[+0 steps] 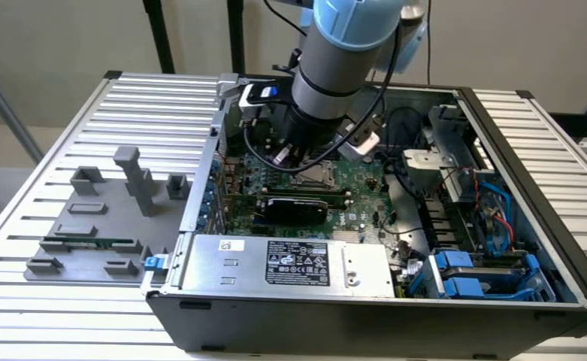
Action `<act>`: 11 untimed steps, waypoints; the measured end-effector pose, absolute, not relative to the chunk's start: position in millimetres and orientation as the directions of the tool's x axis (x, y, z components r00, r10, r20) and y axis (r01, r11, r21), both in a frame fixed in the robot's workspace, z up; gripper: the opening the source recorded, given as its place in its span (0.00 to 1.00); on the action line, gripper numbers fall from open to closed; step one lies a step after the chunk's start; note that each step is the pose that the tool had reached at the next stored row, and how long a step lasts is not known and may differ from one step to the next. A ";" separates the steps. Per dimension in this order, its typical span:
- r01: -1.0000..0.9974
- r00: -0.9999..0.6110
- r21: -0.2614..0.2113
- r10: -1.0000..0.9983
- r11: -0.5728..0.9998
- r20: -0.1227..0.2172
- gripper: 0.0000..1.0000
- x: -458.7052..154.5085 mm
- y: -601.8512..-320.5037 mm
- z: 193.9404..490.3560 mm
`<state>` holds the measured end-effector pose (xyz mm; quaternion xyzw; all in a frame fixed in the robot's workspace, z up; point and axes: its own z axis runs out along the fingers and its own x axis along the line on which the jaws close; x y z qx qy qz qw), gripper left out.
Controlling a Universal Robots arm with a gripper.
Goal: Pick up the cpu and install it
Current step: 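Install the second cpu locking lever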
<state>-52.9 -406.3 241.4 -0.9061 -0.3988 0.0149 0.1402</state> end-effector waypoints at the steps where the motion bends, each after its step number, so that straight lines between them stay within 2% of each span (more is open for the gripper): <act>1: 0.719 0.682 -0.266 0.727 -0.643 0.085 0.11 -53.3 -404.6 240.3; 11: 0.719 0.681 -0.262 0.727 -0.644 0.084 0.11 -54.9 -403.5 232.9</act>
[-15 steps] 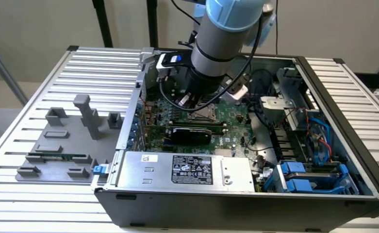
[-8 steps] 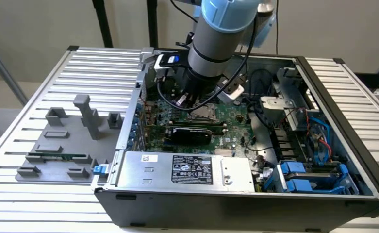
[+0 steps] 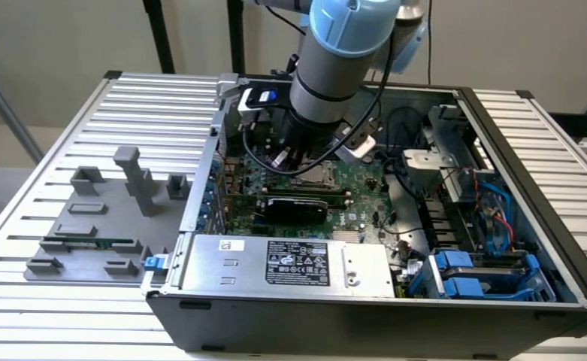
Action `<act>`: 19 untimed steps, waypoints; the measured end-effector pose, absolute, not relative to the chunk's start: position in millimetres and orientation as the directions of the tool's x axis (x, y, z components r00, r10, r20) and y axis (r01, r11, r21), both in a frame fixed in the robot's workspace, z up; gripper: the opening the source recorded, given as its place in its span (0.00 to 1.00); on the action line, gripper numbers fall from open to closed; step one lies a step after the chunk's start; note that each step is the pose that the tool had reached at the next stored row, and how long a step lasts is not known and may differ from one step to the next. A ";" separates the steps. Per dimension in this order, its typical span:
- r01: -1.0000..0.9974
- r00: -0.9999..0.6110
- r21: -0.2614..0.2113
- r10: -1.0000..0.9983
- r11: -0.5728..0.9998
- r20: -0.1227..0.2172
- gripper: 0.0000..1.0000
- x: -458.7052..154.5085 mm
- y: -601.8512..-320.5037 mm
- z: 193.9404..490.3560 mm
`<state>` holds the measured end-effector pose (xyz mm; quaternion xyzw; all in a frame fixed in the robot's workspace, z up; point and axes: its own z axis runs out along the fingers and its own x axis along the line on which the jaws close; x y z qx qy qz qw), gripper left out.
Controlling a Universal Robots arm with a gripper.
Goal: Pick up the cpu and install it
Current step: 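Install the second cpu locking lever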
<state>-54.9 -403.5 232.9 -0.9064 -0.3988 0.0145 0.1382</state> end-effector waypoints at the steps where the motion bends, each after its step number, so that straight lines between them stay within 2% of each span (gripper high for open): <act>1: 0.719 0.681 -0.262 0.727 -0.644 0.084 0.11 -55.2 -403.5 230.9; 19: 0.720 0.681 -0.262 0.727 -0.643 0.090 0.11 -60.5 -402.0 206.1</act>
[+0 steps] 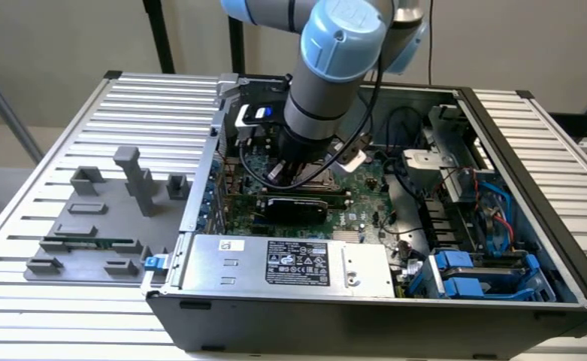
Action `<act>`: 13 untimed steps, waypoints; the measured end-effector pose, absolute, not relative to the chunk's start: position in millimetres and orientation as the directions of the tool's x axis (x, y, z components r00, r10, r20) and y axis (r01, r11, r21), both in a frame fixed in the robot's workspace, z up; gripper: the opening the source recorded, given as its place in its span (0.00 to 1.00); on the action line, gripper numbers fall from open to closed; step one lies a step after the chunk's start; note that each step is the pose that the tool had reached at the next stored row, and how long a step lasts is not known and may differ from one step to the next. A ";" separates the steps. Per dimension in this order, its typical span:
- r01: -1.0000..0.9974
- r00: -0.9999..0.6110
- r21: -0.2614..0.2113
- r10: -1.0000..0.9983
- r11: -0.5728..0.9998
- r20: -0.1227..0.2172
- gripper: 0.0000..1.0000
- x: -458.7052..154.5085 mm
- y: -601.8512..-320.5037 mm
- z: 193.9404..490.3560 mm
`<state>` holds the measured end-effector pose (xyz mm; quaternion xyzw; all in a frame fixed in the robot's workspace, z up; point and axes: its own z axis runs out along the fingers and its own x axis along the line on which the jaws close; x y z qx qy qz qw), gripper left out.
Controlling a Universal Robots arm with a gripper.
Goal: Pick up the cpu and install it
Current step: 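Install the second cpu locking lever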
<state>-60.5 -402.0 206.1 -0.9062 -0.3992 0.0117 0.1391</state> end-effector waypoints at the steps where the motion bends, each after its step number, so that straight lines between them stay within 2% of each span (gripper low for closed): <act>1: 0.720 0.681 -0.262 0.727 -0.642 0.091 0.11 -60.6 -401.8 205.7; 13: 0.721 0.681 -0.271 0.725 -0.638 0.103 0.11 -63.3 -395.5 197.2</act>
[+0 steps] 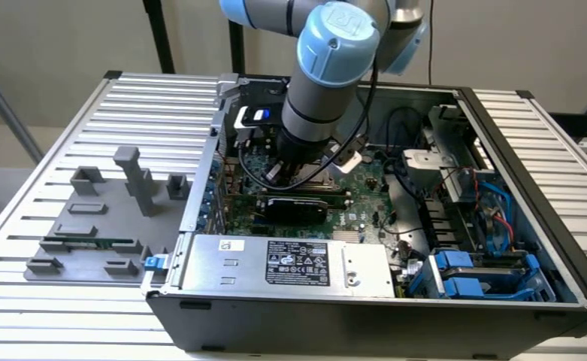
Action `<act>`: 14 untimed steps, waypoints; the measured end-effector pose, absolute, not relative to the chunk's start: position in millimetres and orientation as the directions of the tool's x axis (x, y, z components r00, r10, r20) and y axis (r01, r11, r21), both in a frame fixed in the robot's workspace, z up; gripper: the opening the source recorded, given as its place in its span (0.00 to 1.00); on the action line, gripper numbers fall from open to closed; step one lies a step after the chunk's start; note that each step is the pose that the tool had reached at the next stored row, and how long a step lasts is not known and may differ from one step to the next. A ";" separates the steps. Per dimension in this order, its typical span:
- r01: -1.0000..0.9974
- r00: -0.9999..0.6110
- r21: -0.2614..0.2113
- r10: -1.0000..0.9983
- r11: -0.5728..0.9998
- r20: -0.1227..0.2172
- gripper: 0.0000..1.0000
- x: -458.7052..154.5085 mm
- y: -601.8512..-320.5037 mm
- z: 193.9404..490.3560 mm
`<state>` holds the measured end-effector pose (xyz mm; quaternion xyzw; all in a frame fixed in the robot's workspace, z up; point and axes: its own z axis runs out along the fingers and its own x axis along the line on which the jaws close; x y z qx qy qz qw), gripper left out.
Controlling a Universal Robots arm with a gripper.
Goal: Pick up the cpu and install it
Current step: 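Install the second cpu locking lever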
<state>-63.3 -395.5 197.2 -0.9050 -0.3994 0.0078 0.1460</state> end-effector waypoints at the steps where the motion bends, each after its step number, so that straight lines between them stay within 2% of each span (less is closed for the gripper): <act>1: 0.721 0.681 -0.271 0.725 -0.638 0.103 0.11 -63.3 -395.0 196.8; 14: 0.724 0.679 -0.252 0.727 -0.642 0.103 0.11 -64.8 -389.2 195.3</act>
